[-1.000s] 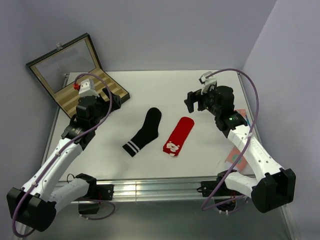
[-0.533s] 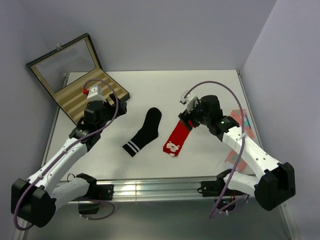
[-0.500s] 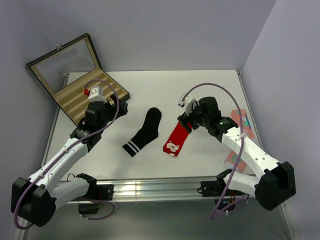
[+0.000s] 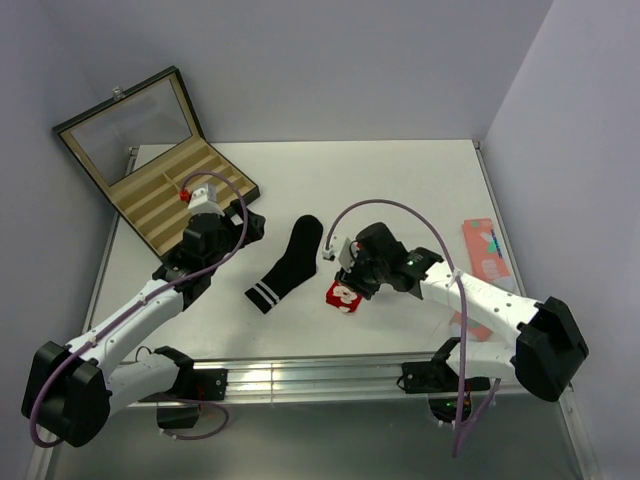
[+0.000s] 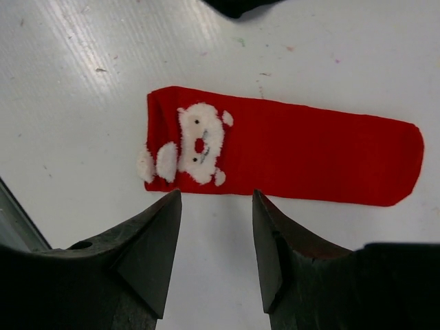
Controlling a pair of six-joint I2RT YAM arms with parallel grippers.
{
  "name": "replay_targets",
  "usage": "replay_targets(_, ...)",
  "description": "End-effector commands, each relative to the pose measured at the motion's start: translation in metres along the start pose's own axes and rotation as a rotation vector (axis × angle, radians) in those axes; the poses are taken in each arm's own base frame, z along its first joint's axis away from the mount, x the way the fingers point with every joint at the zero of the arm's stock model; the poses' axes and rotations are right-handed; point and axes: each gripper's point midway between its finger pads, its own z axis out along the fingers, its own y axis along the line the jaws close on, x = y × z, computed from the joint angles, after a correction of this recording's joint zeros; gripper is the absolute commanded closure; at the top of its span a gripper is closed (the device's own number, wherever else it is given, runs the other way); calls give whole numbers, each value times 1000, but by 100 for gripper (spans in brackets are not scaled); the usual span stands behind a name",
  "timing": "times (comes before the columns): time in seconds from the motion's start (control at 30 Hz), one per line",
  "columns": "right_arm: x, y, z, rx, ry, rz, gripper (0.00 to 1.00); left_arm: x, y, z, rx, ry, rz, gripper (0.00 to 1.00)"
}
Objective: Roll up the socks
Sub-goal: Roll the sock at the center of the board.
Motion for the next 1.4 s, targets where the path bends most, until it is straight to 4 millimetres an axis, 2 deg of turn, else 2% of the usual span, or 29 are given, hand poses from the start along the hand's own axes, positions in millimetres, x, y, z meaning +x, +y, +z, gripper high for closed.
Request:
replay_targets(0.0, 5, 13, 9, 0, 40, 3, 47, -13, -11, 1, 33, -50, -35, 5)
replay_targets(0.2, 7, 30, 22, -30, 94, -16, 50, -13, -11, 2, 30, -45, -34, 6)
replay_targets(0.53, 10, 39, 39, -53, 179, 13, 50, -16, -12, 2, 22, -45, -19, 5)
replay_targets(1.03, 4, 50, 48, -67, 202, 18, 50, -14, -11, 7, 2, -28, -10, 6)
replay_targets(1.37, 7, 54, 50, -72, 214, 23, 51, -12, -11, 11, -3, -14, -6, 6)
